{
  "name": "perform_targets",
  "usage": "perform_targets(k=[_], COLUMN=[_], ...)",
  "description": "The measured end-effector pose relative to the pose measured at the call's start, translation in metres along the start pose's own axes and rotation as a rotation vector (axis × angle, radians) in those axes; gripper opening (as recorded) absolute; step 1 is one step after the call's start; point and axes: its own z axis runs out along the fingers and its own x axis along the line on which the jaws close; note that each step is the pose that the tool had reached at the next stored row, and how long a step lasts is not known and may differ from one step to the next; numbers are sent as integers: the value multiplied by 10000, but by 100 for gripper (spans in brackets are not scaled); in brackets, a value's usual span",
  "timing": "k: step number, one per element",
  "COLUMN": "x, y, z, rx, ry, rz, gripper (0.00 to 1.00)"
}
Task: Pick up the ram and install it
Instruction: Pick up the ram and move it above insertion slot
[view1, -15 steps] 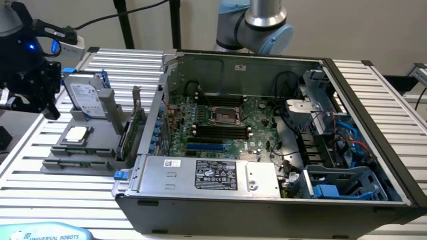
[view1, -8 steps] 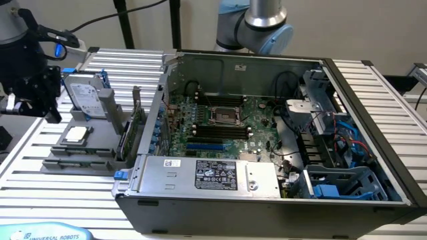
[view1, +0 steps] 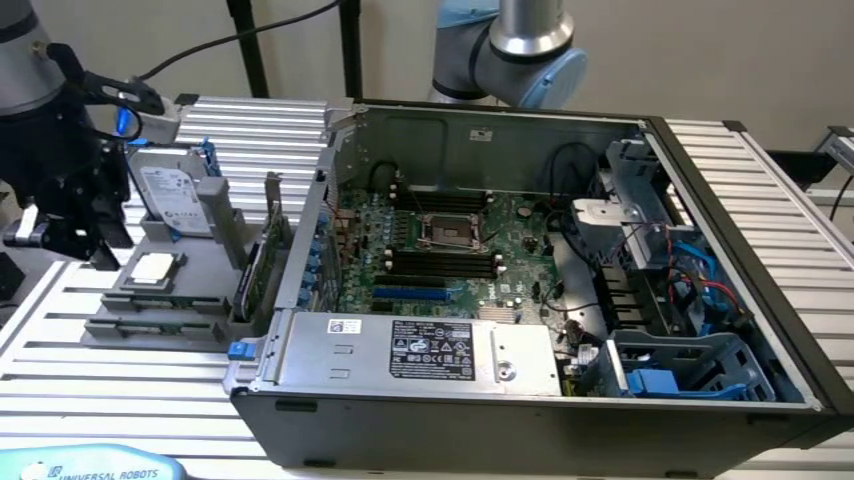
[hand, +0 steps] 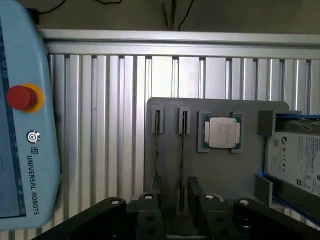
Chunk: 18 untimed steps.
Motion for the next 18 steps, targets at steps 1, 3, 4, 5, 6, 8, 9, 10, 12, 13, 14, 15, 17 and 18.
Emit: perform_targets(k=[1, 3, 4, 5, 6, 8, 9, 10, 12, 13, 14, 15, 17, 18], x=[18, 52, 68, 82, 92, 106, 110, 114, 120, 123, 125, 128, 134, 137], y=[-4, -11, -14, -19, -23, -32, -38, -43, -56, -63, -70, -77, -90, -96], z=[18, 55, 73, 92, 110, 145, 162, 180, 216, 235, 252, 271, 306, 324], rx=[0, 0, 1, 2, 3, 1, 1, 1, 1, 1, 1, 1, 1, 1], ry=[0, -1, -2, -3, -4, -2, -2, -2, -2, -3, -3, -3, -2, -3], rz=[-6, -5, -4, -5, -5, -5, -5, -5, -5, -5, -5, -5, -5, -5], gripper=[36, 36, 36, 36, 36, 36, 36, 36, 36, 36, 36, 36, 36, 36])
